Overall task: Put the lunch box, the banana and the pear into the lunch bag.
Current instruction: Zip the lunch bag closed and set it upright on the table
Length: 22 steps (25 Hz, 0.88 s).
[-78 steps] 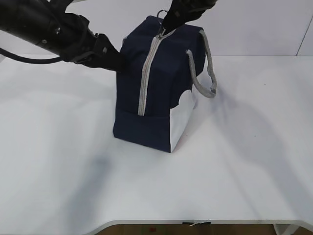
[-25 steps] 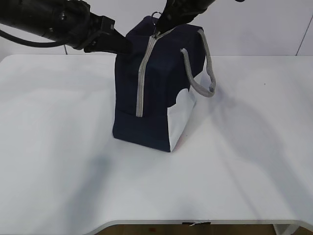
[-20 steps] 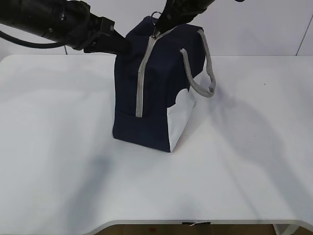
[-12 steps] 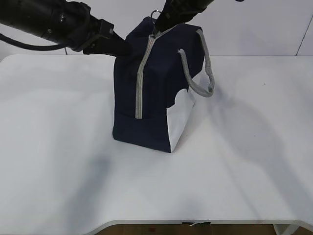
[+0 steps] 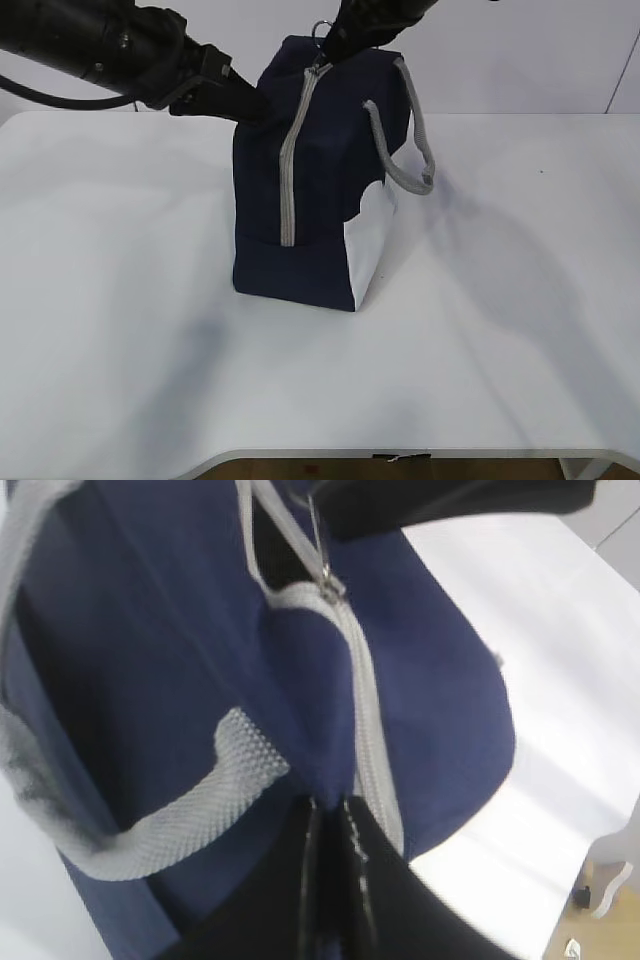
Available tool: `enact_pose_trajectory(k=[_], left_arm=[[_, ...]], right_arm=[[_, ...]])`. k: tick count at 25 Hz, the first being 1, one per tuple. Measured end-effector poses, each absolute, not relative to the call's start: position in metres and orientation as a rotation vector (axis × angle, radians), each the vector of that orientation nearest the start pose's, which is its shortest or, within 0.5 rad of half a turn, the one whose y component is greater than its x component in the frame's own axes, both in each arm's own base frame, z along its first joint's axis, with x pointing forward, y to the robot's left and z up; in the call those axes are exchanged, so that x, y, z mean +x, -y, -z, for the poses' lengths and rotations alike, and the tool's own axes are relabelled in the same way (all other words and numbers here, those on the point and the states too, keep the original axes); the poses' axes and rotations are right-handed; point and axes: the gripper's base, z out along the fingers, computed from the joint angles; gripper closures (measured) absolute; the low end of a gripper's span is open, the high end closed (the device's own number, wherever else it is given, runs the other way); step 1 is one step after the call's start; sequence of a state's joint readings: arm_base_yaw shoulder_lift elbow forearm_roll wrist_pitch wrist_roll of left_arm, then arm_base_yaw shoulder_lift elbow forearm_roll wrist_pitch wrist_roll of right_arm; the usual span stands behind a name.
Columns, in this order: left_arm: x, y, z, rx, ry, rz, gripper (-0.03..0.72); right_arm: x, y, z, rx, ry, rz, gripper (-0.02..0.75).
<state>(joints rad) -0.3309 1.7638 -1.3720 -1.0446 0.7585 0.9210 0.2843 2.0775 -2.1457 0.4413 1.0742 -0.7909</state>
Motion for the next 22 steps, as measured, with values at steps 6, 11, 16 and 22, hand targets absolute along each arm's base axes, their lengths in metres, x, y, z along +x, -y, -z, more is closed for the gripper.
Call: enact_pose_trajectory(k=[6, 11, 16, 22], left_arm=[[0.351, 0.178, -0.288, 0.752, -2.188, 0.889, 0.689], [0.351, 0.178, -0.288, 0.763, -2.192, 0.886, 0.689], [0.350, 0.178, -0.287, 0.779, -2.195, 0.881, 0.690], [0.349, 0.178, -0.287, 0.804, -2.201, 0.883, 0.690]], right_arm=[[0.443, -0.166, -0.343, -1.122, -2.112, -0.345, 0.731], [0.446, -0.169, -0.339, -1.107, -2.116, -0.350, 0.731], [0.449, -0.169, -0.340, -1.068, -2.108, -0.350, 0.731], [0.454, -0.170, -0.340, -1.032, -2.081, -0.328, 0.731]])
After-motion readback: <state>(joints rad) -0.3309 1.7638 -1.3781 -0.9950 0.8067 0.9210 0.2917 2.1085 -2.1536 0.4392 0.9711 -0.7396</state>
